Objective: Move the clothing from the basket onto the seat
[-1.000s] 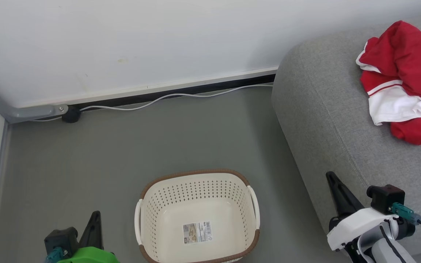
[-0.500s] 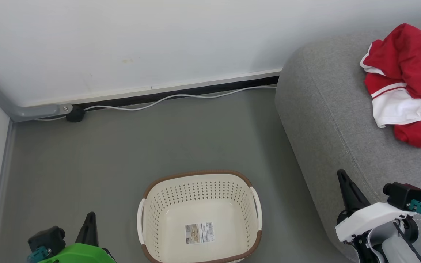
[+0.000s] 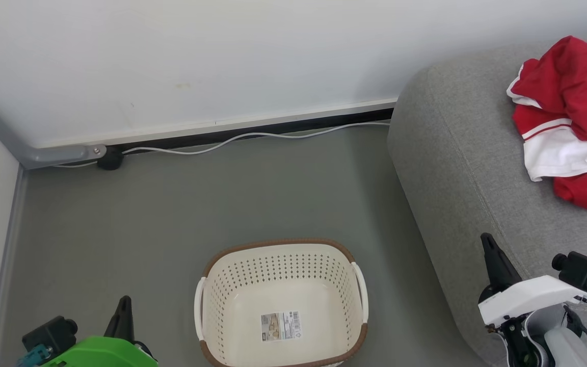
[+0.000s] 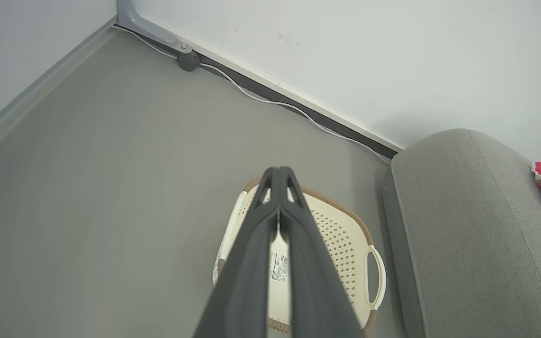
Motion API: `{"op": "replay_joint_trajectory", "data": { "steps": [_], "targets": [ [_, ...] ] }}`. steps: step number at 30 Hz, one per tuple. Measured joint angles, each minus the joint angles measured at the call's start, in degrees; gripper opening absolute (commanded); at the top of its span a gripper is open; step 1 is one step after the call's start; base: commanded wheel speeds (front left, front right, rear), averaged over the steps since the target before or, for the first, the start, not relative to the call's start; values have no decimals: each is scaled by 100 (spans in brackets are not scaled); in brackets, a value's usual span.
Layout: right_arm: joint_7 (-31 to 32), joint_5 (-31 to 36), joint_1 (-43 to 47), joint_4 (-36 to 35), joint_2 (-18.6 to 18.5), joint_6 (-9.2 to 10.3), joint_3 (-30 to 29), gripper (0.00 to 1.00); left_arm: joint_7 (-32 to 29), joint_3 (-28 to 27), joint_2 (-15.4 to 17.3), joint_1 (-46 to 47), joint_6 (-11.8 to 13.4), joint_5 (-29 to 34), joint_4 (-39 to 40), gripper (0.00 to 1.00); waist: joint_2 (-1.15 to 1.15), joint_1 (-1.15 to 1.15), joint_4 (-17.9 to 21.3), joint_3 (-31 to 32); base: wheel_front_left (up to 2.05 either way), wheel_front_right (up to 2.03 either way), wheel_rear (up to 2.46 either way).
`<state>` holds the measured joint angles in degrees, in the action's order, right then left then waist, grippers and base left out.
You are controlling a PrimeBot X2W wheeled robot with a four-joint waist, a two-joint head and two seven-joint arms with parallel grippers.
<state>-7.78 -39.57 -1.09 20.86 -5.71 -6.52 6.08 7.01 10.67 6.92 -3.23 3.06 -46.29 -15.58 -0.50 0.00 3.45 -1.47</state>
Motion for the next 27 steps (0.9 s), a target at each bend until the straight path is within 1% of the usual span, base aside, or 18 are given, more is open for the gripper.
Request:
{"op": "replay_joint_trajectory", "data": {
  "steps": [23, 27],
  "targets": [
    [456, -1651, -80, -135, 101, -1, -457, 0, -400, -444, -100, 157, -309, -1457, 0, 0, 0, 0, -110, 42, 0, 0, 0],
    [528, -1850, -82, -153, 120, -1, -519, 0, -454, -502, -105, 176, -354, -1697, -2, 0, 0, 0, -124, 47, 0, 0, 0]
  ]
}}
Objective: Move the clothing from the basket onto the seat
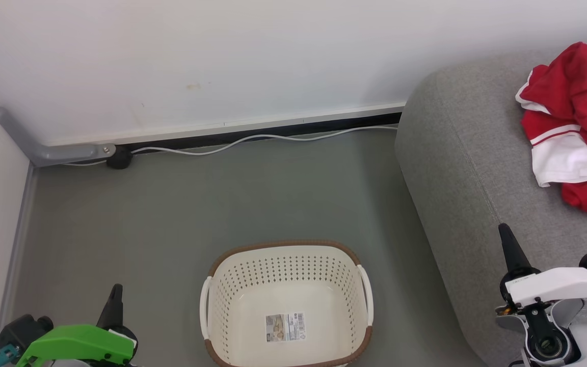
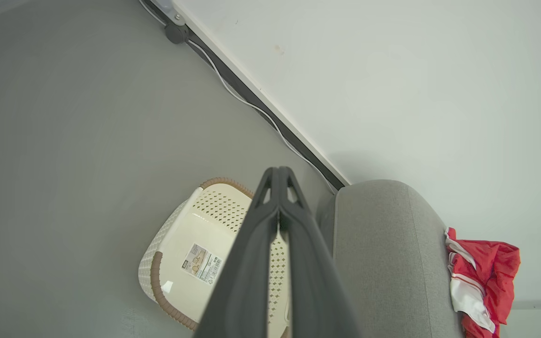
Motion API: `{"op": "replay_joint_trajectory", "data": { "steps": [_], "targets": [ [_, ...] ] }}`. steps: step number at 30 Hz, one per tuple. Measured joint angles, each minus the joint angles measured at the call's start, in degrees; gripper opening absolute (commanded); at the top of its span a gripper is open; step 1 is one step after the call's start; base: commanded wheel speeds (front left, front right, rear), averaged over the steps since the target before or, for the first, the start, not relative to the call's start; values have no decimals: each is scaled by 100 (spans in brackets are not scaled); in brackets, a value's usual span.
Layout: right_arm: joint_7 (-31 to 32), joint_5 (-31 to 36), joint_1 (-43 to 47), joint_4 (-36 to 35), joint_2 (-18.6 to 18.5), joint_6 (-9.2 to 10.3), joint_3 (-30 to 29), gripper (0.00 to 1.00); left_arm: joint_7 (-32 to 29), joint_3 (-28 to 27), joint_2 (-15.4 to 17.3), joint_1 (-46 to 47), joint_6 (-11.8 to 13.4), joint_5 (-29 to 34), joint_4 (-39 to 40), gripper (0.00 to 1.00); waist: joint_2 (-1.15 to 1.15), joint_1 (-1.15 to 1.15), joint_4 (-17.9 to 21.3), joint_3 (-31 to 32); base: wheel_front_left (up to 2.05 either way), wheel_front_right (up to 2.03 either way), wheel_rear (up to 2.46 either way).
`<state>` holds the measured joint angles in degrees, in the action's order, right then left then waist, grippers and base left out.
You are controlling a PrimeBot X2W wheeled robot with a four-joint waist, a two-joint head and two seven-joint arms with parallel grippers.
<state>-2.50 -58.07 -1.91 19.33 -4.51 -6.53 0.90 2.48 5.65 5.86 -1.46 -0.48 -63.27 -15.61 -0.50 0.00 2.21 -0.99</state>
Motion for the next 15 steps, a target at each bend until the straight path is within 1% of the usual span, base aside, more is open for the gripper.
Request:
{"op": "replay_joint_trajectory", "data": {
  "steps": [3, 15],
  "targets": [
    [56, -229, -4, -19, 10, 0, -59, 0, -52, -52, -19, 27, -11, -132, -2, 0, 0, 0, -15, 6, 0, 0, 0],
    [290, -1080, -54, -88, 79, -1, -288, 0, -246, -281, -101, 143, -186, -920, -9, 0, 0, 0, -72, 28, 0, 0, 0]
  ]
}}
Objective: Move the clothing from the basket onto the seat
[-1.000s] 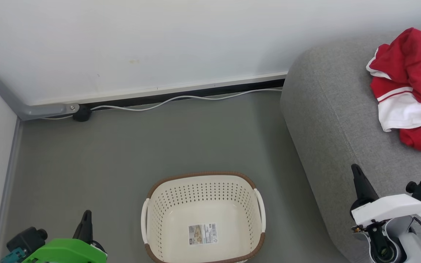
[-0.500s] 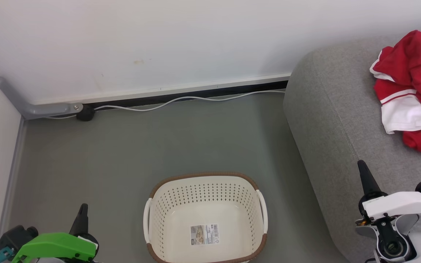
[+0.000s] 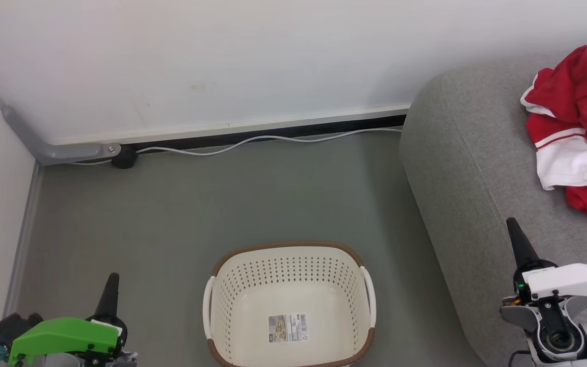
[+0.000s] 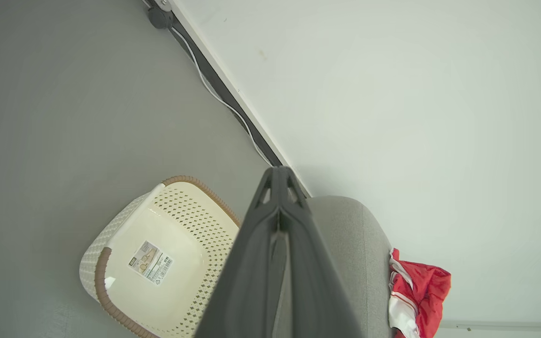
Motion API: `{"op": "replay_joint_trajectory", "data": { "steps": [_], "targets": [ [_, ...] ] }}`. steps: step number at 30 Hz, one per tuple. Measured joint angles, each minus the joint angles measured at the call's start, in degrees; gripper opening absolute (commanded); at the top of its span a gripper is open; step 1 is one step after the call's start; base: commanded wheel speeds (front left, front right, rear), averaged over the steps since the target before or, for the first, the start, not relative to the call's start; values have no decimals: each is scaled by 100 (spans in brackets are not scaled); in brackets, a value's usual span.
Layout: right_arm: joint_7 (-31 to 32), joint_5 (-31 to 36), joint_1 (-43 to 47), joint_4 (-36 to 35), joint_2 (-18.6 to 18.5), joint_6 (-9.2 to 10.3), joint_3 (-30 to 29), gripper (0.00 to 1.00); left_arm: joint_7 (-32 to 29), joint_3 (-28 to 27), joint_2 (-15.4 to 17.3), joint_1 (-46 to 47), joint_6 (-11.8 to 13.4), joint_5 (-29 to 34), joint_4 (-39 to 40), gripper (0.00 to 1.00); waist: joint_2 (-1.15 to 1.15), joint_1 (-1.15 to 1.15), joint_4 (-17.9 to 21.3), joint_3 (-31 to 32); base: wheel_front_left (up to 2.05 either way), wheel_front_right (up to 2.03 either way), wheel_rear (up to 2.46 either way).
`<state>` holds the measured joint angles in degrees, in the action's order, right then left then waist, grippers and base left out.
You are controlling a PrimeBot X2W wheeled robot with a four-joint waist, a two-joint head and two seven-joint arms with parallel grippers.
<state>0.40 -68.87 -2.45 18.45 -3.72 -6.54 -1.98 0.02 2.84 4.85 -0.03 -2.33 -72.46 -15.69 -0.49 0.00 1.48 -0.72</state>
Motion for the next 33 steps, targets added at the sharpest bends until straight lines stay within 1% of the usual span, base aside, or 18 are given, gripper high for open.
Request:
{"op": "replay_joint_trajectory", "data": {
  "steps": [29, 33],
  "targets": [
    [579, -2160, -86, -185, 137, -14, -575, 0, -510, -581, -180, 269, -428, -1949, -22, 0, 0, 0, -144, 55, 0, 0, 0],
    [580, -2256, -99, -200, 146, -19, -600, 0, -511, -613, -185, 317, -431, -1984, -24, 0, 0, 0, -148, 57, 0, 0, 0]
  ]
}}
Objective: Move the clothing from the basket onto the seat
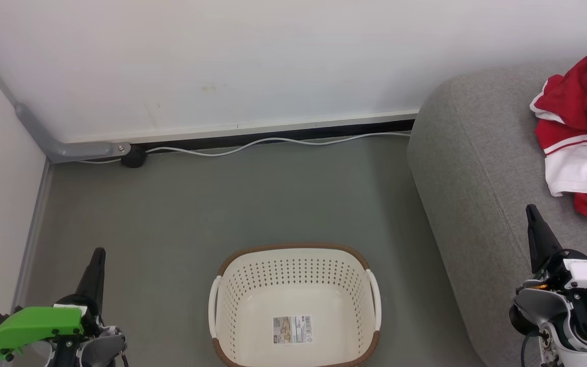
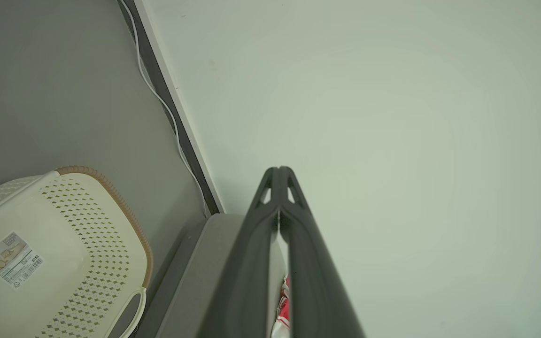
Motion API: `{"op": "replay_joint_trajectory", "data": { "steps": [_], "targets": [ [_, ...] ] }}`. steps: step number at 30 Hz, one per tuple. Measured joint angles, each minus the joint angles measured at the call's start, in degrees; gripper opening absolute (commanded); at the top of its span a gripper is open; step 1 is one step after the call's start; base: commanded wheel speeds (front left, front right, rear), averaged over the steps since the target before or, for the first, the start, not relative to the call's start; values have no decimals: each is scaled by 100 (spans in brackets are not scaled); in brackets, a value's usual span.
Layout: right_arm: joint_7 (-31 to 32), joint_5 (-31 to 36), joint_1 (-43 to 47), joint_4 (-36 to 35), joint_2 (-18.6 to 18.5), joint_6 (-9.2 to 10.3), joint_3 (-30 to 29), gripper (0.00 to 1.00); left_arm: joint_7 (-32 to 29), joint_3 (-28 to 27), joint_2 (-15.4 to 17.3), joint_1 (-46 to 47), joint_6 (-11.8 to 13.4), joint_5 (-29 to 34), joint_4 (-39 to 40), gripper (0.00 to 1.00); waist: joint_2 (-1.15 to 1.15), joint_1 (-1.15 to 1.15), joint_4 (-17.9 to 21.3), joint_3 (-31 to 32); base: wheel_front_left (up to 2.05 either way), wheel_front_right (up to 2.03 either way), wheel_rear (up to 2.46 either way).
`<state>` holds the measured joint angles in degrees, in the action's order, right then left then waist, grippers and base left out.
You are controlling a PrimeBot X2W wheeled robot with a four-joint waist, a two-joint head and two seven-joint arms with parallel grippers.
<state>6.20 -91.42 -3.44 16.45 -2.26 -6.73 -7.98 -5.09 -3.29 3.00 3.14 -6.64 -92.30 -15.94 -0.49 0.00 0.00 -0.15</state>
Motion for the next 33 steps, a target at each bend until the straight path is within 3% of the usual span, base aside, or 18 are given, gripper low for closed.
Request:
{"op": "replay_joint_trajectory", "data": {
  "steps": [33],
  "targets": [
    [-1, -1, -1, -10, 1, 0, -2, 0, -16, -8, -12, 40, -41, 0, -16, 0, 0, 0, 0, 0, 0, 0, 0]
  ]
}}
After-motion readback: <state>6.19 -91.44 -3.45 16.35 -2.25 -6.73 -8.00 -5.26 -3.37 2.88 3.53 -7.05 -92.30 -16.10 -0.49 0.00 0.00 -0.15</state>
